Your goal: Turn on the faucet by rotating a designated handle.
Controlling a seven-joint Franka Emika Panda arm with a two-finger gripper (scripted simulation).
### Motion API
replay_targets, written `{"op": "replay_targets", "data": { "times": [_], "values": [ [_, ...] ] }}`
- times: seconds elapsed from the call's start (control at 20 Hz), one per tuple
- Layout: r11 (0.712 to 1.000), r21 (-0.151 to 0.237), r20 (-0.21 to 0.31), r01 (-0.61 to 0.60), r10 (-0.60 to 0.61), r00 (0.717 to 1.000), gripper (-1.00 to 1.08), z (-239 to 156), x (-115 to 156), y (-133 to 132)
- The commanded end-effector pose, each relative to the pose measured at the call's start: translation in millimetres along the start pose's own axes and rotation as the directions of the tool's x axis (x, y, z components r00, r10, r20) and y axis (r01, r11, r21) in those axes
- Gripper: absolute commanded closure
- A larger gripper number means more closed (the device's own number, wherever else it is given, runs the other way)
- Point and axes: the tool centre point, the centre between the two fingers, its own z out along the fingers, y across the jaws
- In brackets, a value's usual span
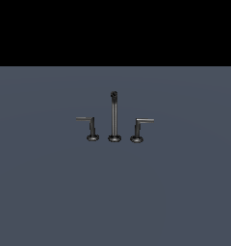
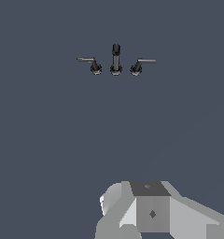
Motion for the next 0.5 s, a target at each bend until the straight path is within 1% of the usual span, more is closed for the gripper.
{"op": "replay_targets", "data": {
  "times": [0.0,0.45],
  "values": [
    [1.000,0.000,0.000,0.000,0.000,1.000,1.08,0,0,0],
    [0.999,-0.001,0.000,-0.041,0.041,0.999,1.08,10,3,-9]
  ]
}}
